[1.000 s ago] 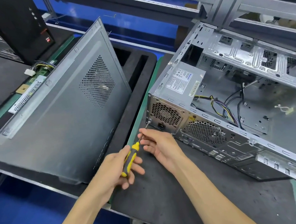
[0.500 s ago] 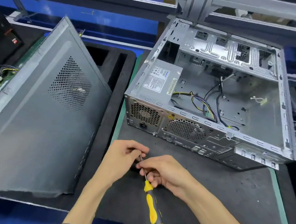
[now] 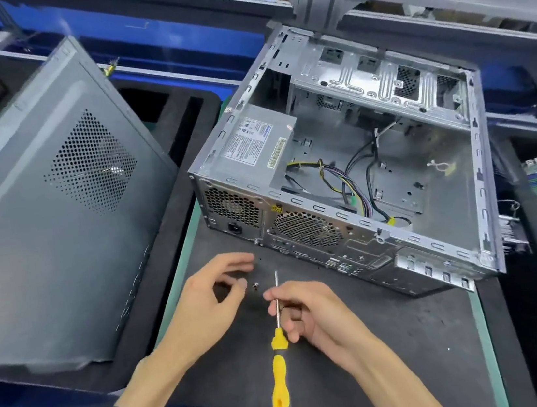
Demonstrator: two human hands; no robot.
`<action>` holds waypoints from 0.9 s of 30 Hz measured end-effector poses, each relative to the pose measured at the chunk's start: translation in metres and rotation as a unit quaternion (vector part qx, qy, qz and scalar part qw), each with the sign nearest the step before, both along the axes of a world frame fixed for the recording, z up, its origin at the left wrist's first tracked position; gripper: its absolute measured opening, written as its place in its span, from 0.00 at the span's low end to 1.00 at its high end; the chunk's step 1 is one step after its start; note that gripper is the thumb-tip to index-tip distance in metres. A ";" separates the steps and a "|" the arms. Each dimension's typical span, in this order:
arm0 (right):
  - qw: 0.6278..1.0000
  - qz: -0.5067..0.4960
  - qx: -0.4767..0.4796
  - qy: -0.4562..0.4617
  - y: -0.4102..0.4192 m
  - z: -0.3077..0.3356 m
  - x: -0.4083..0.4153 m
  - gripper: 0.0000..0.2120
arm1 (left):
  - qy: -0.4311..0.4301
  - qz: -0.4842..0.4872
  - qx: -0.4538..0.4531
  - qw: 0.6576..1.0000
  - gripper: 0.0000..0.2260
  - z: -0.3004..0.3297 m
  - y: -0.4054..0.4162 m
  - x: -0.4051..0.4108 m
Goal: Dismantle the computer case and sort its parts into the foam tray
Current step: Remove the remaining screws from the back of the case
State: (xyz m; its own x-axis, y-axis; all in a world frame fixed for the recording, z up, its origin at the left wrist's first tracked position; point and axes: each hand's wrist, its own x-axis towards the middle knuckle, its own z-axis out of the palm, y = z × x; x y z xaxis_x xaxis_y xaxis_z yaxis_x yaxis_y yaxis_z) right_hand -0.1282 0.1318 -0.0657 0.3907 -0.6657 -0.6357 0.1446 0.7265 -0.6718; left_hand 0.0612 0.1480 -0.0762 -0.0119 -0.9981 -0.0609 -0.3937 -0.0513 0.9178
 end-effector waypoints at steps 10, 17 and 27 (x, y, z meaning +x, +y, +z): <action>0.809 0.132 -0.417 0.392 -0.018 0.069 0.009 0.10 | -0.186 0.103 0.074 0.974 0.05 -0.005 0.035 -0.005; 0.657 0.110 -0.565 0.487 -0.080 0.116 -0.013 0.19 | -0.330 0.125 -0.026 0.935 0.05 -0.010 0.025 -0.021; 0.662 0.197 -0.506 0.517 -0.091 0.087 -0.011 0.22 | -0.311 0.141 -0.007 0.940 0.12 -0.014 0.015 -0.029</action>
